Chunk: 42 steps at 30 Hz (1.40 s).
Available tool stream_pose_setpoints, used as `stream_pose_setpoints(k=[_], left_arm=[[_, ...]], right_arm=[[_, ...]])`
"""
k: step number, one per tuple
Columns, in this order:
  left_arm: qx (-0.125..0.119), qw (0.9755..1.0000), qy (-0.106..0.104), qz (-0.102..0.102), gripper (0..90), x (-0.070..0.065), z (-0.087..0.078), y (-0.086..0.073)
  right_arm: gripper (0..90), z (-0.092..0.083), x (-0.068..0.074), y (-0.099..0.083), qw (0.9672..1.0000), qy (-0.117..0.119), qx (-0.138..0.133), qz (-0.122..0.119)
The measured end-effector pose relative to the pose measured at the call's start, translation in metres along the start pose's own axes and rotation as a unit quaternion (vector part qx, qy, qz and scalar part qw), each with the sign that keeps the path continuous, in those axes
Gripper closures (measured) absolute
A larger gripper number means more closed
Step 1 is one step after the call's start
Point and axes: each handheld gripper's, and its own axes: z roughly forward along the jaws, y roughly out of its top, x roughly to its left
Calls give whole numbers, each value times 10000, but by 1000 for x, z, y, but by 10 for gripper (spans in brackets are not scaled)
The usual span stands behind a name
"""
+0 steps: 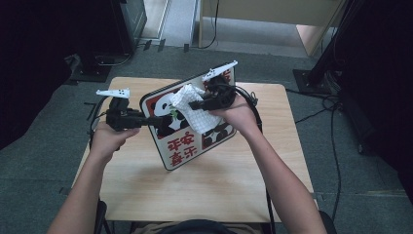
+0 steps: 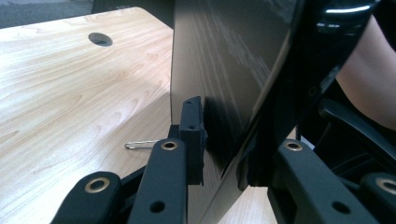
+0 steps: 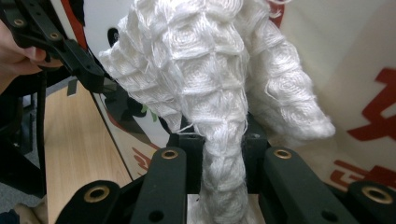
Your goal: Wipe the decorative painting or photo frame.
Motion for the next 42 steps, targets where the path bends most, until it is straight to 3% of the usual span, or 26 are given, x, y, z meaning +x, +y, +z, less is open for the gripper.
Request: stream_pose_setpoints(k=[29,42], left_arm=[[-8,10000,5,-2,740,0,0,0],[-16,10000,-7,-12,738,0,0,0]], right_arm=[[771,19,-4,-37,9998,149,-17,150],[770,28,-5,-56,9997,131,94,176]])
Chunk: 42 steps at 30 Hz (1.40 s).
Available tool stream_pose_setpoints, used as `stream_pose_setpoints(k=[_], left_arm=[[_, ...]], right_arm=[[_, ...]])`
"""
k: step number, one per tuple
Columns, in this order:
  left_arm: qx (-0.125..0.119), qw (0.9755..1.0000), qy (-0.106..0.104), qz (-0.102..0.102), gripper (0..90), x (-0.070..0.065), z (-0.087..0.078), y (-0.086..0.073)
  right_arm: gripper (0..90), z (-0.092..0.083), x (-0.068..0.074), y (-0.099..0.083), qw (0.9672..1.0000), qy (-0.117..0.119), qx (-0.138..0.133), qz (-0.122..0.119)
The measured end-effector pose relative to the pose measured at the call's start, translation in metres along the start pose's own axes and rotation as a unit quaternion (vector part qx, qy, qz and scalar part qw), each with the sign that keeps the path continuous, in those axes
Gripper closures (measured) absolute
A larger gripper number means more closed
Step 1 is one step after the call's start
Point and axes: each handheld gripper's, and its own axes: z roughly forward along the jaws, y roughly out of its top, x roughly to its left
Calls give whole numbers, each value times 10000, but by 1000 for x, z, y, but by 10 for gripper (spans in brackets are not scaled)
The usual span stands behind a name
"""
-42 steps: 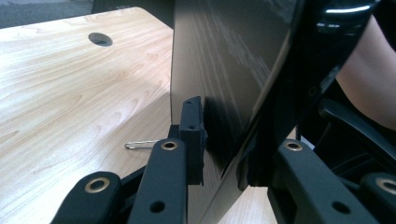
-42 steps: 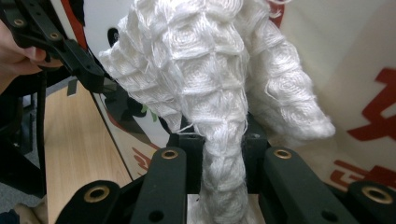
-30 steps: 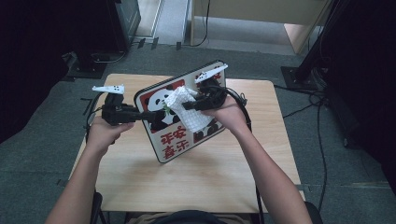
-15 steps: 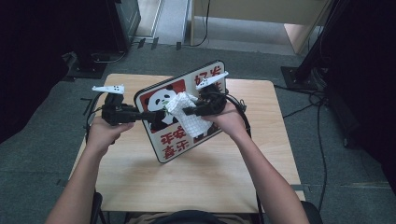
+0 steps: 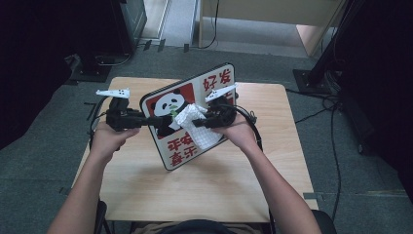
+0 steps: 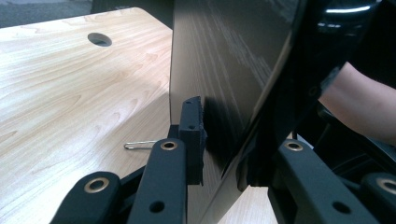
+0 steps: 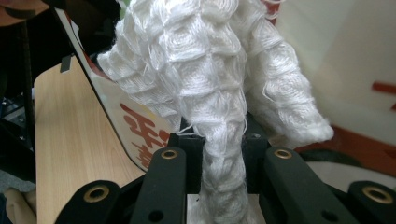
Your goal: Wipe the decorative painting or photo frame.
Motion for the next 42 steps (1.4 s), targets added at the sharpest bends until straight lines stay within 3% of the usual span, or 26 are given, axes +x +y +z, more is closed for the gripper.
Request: stream_pose_setpoints(k=[42], left_arm=[[0,10000,-40,-1,729,0,0,0]], right_arm=[[770,43,-8,-73,9989,82,401,209]])
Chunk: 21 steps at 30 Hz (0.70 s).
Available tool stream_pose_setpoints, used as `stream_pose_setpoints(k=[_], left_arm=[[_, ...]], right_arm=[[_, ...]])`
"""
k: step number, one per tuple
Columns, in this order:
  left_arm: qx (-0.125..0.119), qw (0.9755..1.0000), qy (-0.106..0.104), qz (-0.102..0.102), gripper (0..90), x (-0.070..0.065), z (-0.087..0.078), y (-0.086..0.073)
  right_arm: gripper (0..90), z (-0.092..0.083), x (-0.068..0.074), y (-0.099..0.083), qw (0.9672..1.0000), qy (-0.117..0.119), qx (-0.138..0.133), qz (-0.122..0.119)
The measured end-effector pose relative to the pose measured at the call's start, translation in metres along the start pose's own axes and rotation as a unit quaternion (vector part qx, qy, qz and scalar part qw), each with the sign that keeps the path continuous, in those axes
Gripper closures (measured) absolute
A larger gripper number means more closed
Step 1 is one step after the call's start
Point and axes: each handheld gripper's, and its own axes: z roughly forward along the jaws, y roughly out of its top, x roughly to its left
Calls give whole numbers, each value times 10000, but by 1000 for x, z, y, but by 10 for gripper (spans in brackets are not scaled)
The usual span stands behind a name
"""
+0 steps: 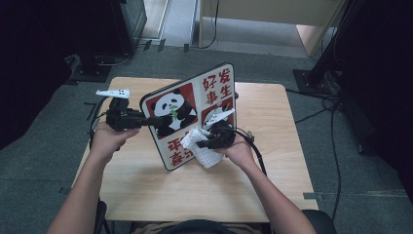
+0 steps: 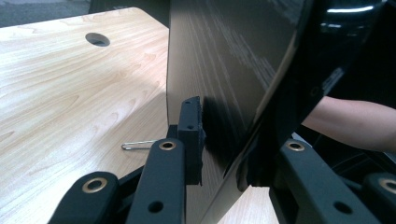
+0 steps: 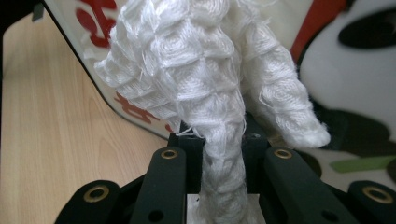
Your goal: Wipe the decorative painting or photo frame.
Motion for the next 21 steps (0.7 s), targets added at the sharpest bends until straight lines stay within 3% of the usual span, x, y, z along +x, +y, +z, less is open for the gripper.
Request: stream_pose_setpoints(k=[13,21], left_arm=[[-3,10000,25,-10,730,0,0,0],[3,10000,31,6,732,0,0,1]], right_arm=[[770,15,-6,-20,9996,20,238,151],[781,9,-6,-17,9991,-32,361,200]])
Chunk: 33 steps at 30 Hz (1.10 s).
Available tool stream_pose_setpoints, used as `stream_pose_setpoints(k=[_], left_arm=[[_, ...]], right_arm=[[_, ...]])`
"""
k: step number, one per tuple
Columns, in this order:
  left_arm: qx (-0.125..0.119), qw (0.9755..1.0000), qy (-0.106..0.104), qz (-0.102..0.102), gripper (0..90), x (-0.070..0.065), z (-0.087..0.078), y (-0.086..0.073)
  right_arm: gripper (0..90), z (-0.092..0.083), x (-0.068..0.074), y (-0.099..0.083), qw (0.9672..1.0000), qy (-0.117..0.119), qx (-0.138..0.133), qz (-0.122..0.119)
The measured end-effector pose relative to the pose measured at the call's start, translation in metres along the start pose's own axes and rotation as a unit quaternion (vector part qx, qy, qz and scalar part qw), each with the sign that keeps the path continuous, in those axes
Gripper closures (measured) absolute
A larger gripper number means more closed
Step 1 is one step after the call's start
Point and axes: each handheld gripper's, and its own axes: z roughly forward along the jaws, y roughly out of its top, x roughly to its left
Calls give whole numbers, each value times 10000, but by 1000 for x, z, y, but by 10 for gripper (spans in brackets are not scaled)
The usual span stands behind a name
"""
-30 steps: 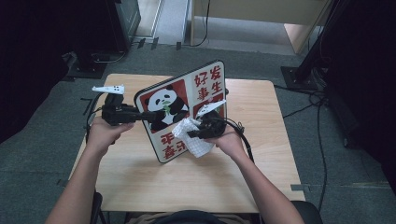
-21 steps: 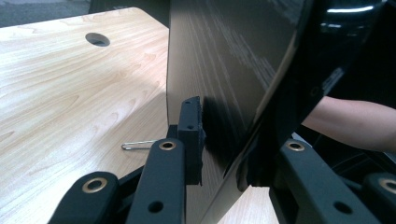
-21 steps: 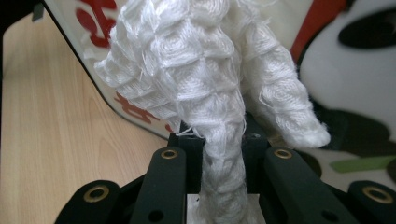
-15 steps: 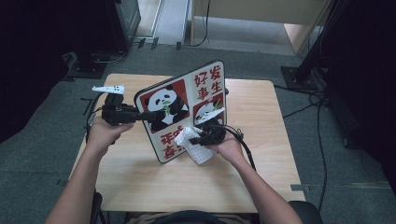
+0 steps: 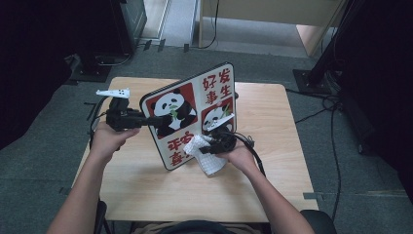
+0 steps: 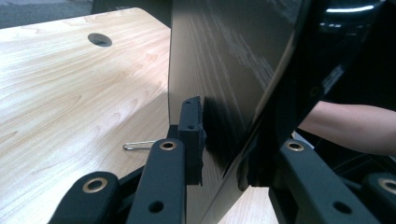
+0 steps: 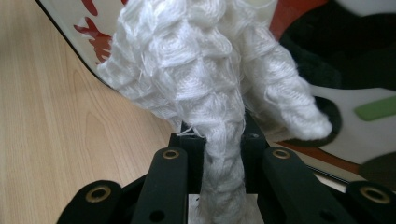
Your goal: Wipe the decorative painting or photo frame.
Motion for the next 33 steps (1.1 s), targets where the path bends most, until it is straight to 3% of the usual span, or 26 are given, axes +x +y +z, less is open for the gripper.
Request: stream_pose_setpoints(k=[7,15,28,33], left_arm=[[-2,10000,29,-5,732,0,0,0],[8,10000,85,11,731,-1,0,1],[-7,10000,80,51,698,-2,-3,0],[-23,9999,77,90,704,-2,-8,0]], right_arm=[[783,-23,5,9,9998,-64,-210,16],[783,-48,18,36,9991,-146,-385,55],[782,-91,42,91,9969,-221,-689,-300],[782,-99,48,109,9966,-144,-736,-350]])
